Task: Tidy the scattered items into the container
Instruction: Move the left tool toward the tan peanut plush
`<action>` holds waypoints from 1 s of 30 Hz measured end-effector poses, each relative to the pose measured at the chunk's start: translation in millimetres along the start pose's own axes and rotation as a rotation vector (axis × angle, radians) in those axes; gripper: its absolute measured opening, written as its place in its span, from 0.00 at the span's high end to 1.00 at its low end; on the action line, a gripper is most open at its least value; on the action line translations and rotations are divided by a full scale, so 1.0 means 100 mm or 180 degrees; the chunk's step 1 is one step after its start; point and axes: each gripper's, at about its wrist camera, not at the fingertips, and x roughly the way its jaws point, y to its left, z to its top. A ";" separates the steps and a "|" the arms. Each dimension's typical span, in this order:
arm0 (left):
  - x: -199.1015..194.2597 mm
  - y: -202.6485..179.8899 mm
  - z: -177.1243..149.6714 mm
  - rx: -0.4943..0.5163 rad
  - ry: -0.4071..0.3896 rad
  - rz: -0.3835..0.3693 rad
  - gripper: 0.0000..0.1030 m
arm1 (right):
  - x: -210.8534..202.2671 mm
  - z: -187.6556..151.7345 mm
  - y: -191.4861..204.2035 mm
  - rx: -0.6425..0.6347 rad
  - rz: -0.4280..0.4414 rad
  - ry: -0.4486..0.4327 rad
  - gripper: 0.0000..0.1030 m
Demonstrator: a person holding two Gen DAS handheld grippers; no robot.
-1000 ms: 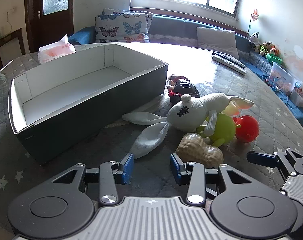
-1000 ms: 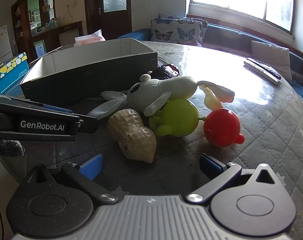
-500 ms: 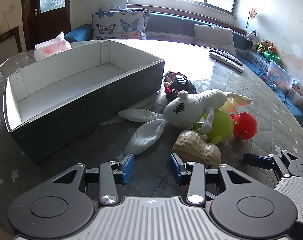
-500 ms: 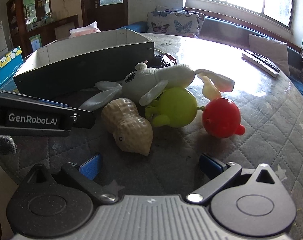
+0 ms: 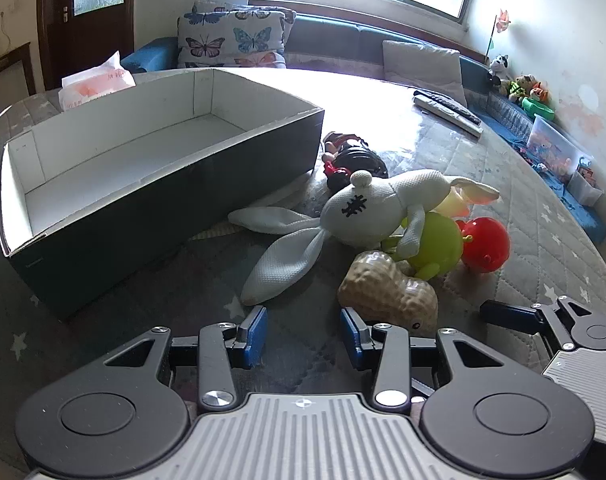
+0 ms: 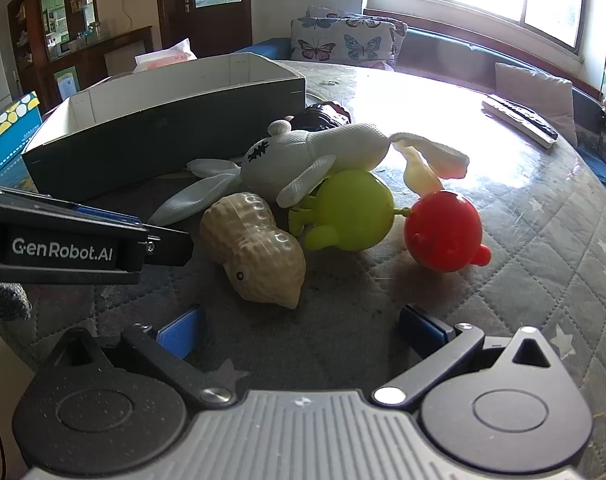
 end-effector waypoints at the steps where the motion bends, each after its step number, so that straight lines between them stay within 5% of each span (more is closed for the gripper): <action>1: 0.01 0.00 0.00 -0.0001 0.0013 -0.0002 0.58 | 0.00 0.00 0.00 -0.0002 0.0000 0.0002 0.00; 30: 0.06 0.06 0.11 0.0006 0.0111 -0.0062 0.58 | -0.05 0.08 0.10 -0.0054 0.0177 -0.0113 0.00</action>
